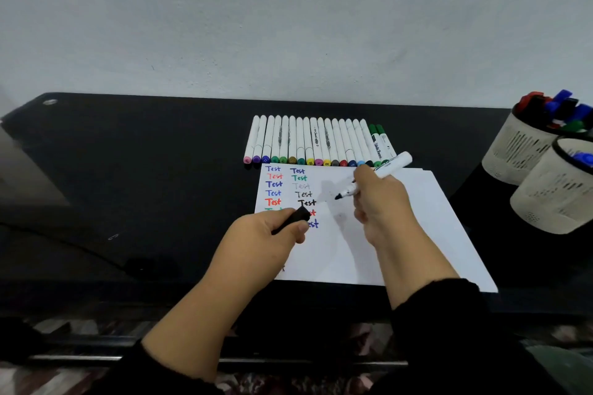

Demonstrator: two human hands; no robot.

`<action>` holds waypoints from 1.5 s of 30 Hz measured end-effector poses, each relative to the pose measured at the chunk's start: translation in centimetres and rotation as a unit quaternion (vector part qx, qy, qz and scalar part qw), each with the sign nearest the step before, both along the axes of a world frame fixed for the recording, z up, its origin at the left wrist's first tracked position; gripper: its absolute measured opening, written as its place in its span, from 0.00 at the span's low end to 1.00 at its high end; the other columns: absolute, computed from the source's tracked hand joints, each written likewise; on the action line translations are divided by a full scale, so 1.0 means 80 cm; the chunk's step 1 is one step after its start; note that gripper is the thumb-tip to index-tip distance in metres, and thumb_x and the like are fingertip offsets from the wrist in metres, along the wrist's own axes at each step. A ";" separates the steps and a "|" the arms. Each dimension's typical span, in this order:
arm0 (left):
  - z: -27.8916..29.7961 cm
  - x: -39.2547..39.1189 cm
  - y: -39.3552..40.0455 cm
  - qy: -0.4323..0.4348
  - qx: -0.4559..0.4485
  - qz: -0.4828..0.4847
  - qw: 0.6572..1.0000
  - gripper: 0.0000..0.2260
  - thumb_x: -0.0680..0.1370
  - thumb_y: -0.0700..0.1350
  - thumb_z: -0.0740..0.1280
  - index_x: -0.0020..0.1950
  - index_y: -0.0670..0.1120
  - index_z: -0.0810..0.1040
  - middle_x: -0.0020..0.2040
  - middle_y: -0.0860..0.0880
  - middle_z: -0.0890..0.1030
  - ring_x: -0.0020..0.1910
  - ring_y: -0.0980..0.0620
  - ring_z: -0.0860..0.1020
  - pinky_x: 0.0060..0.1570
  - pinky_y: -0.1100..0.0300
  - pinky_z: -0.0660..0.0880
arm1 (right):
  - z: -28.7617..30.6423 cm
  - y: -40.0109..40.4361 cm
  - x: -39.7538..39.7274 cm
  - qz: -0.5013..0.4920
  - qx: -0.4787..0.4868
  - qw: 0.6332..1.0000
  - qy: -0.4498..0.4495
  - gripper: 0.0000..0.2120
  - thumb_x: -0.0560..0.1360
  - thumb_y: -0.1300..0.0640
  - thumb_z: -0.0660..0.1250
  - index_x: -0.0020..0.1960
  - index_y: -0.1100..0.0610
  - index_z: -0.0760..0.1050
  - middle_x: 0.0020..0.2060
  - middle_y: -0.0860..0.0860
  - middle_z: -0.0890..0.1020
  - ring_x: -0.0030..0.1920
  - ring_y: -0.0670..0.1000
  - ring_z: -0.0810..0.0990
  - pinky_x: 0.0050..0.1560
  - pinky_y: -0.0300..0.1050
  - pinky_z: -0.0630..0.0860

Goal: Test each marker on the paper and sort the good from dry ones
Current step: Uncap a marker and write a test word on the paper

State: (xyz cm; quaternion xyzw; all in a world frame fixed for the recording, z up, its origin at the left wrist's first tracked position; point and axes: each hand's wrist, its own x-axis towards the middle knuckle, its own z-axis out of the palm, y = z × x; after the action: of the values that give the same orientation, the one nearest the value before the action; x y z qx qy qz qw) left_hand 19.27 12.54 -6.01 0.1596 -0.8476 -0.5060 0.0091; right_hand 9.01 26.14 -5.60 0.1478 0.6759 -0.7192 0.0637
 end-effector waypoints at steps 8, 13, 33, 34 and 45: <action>-0.004 -0.018 -0.010 -0.009 -0.015 0.024 1.000 0.14 0.77 0.52 0.66 0.62 0.55 0.77 0.42 0.60 0.78 0.39 0.60 0.76 0.34 0.69 0.68 | -0.011 -0.003 0.012 0.019 0.001 1.000 0.017 0.10 0.74 0.61 0.63 0.34 0.55 0.67 0.20 0.46 0.65 0.23 0.45 0.58 0.25 0.39 0.58; -0.006 -0.023 -0.012 -0.006 -0.004 0.026 1.000 0.14 0.77 0.52 0.66 0.62 0.55 0.77 0.40 0.59 0.78 0.39 0.60 0.75 0.33 0.68 0.67 | -0.015 -0.005 0.021 0.044 0.040 0.997 0.048 0.11 0.73 0.55 0.69 0.34 0.56 0.73 0.22 0.47 0.72 0.23 0.45 0.66 0.29 0.39 0.65; -0.013 -0.027 -0.024 -0.012 0.036 0.031 0.999 0.06 0.77 0.51 0.66 0.49 0.53 0.81 0.43 0.53 0.81 0.44 0.57 0.77 0.36 0.67 0.68 | -0.048 -0.013 0.031 0.111 0.213 0.954 0.177 0.14 0.75 0.55 0.67 0.35 0.58 0.66 0.30 0.56 0.75 0.32 0.51 0.74 0.37 0.44 0.71; -0.013 -0.027 -0.023 -0.009 0.038 0.034 0.999 0.07 0.77 0.51 0.66 0.50 0.53 0.82 0.43 0.53 0.81 0.43 0.57 0.77 0.36 0.67 0.67 | -0.048 -0.014 0.032 0.119 0.220 0.952 0.180 0.15 0.75 0.55 0.67 0.34 0.58 0.65 0.31 0.57 0.75 0.32 0.52 0.74 0.37 0.44 0.70; -0.012 -0.028 -0.021 -0.002 0.039 0.039 0.998 0.08 0.77 0.50 0.66 0.53 0.53 0.81 0.44 0.52 0.81 0.45 0.56 0.77 0.35 0.67 0.67 | -0.047 -0.017 0.033 0.145 0.272 0.932 0.192 0.18 0.75 0.56 0.67 0.32 0.56 0.61 0.26 0.50 0.69 0.28 0.48 0.68 0.30 0.41 0.63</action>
State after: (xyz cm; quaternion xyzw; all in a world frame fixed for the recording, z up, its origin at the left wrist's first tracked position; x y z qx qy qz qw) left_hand 17.06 10.86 -6.95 0.1932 -0.8203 -0.5380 0.0210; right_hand 11.65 24.74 -9.39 -0.0811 0.8591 -0.5053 -0.0069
